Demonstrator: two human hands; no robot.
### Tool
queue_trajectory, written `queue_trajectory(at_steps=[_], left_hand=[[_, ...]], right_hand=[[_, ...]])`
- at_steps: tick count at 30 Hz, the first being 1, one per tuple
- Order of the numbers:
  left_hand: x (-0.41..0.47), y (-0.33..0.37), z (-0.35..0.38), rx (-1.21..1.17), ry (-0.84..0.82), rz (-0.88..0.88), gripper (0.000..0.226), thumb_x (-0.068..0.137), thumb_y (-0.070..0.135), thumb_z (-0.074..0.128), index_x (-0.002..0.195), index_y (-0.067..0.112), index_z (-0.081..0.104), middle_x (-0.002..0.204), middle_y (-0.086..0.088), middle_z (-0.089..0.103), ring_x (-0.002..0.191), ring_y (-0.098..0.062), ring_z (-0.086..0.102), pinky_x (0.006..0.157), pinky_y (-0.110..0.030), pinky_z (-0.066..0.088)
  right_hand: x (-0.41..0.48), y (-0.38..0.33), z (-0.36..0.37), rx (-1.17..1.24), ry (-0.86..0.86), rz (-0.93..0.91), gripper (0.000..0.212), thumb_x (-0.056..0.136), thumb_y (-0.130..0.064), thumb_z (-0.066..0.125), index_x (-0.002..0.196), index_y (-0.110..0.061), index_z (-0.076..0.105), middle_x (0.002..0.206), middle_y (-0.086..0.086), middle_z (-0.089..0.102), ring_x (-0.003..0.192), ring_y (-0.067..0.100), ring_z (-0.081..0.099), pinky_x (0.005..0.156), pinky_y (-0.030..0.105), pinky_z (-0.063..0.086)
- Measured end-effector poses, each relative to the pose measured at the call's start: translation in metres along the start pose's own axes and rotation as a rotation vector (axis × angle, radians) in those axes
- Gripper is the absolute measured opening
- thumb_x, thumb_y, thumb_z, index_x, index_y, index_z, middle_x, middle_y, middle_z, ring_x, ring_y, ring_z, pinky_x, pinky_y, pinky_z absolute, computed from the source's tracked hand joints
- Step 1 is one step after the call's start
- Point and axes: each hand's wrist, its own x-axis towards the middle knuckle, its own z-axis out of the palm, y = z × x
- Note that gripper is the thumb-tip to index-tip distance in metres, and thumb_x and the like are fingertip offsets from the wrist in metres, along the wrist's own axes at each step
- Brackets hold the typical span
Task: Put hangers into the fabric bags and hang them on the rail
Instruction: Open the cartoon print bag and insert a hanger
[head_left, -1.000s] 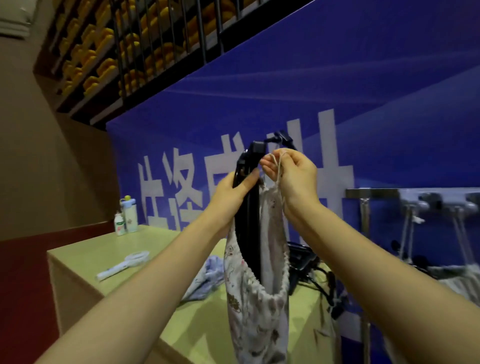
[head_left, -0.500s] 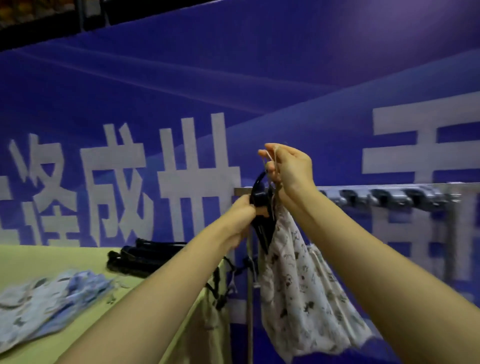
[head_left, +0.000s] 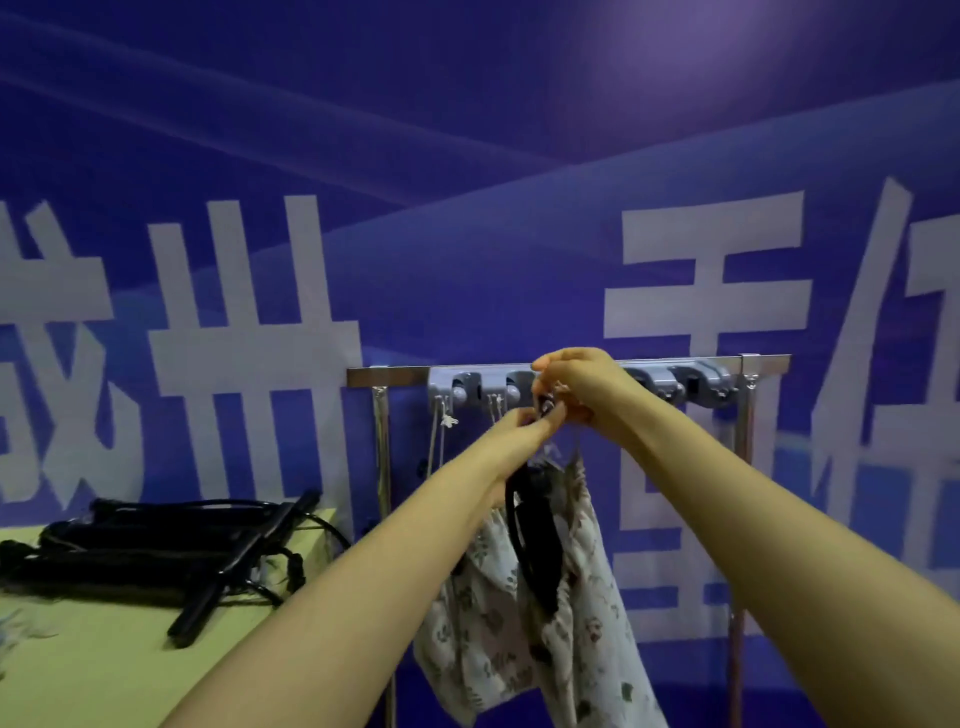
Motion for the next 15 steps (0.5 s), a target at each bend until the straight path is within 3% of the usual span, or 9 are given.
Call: queue_trajectory(at_steps=[2,6,9,13,15], left_hand=[[0.013,-0.006,0.007,0.03,0.06,0.089,0.041,0.091,0.043,0.053,0.121,0.014,0.057,0.112,0.0,0.058,0.105,-0.012,0.053,0.085,-0.024,0.04],[0.036,-0.018,0.013,0.077,0.13,0.148,0.024,0.097,0.026,0.047,0.094,0.012,0.066,0.088,-0.002,0.059,0.078,-0.013,0.049,0.063,-0.023,0.036],[0.055,-0.028,0.012,0.114,0.212,0.171,0.031,0.097,0.019,0.042,0.069,0.018,0.056,0.077,-0.007,0.056,0.071,-0.02,0.046,0.067,-0.029,0.034],[0.078,-0.039,0.01,0.154,0.23,0.156,0.033,0.099,0.023,0.04,0.067,0.019,0.05,0.066,0.0,0.049,0.064,-0.017,0.042,0.064,-0.03,0.032],[0.087,-0.042,0.011,0.158,0.231,0.163,0.034,0.099,0.024,0.038,0.067,0.018,0.048,0.065,0.0,0.047,0.062,-0.016,0.04,0.062,-0.03,0.031]], right_hand=[[0.006,0.009,-0.009,-0.055,-0.007,-0.003,0.021,0.091,-0.003,0.049,0.075,-0.015,0.057,0.066,0.004,0.06,0.056,0.014,0.05,0.037,0.017,0.034],[0.025,0.025,-0.018,-0.01,-0.01,-0.01,0.023,0.091,0.0,0.045,0.074,-0.013,0.053,0.064,0.006,0.059,0.04,0.009,0.036,0.034,0.016,0.024],[0.044,0.035,-0.016,0.008,0.001,-0.025,0.023,0.09,0.002,0.044,0.074,-0.013,0.053,0.064,0.005,0.061,0.036,0.008,0.034,0.038,0.017,0.023],[0.063,0.044,-0.012,-0.031,0.036,-0.024,0.022,0.089,-0.001,0.047,0.075,-0.015,0.056,0.065,0.003,0.062,0.046,0.01,0.043,0.043,0.019,0.031],[0.072,0.049,-0.012,-0.028,0.043,-0.032,0.022,0.09,-0.001,0.047,0.075,-0.015,0.056,0.065,0.004,0.062,0.04,0.005,0.048,0.045,0.02,0.033]])
